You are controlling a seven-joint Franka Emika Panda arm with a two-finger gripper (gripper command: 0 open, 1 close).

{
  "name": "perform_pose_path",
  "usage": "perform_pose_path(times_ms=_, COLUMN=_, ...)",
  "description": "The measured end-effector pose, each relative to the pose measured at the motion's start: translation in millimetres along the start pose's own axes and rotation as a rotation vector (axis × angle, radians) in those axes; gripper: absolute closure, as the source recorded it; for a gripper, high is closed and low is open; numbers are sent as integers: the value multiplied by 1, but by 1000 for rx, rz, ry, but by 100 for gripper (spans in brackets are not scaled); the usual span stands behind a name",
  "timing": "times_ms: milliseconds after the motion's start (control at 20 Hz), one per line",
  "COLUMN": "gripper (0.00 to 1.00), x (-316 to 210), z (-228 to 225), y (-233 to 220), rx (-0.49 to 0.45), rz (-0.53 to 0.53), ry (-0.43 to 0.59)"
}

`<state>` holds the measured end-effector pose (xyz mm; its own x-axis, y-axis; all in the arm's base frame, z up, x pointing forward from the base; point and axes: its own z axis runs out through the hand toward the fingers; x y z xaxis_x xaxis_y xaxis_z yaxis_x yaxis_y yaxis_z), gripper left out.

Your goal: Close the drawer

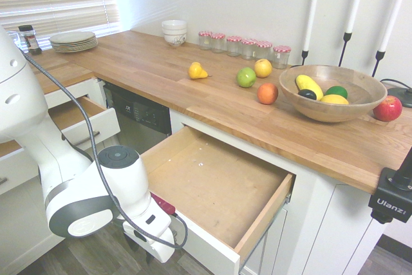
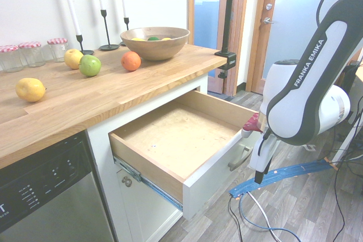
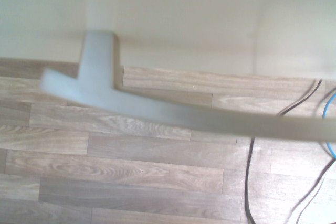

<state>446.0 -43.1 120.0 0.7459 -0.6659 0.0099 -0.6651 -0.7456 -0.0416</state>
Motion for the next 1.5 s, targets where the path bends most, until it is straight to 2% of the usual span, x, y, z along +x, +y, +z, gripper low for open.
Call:
perform_pose_path(times_ms=750, gripper=100, x=6, z=4, y=-8, rx=-1, rz=4, ry=7)
perform_pose_path(times_ms=1500, gripper=100, x=52, z=2, y=-47, rx=59, rz=19, ry=80)
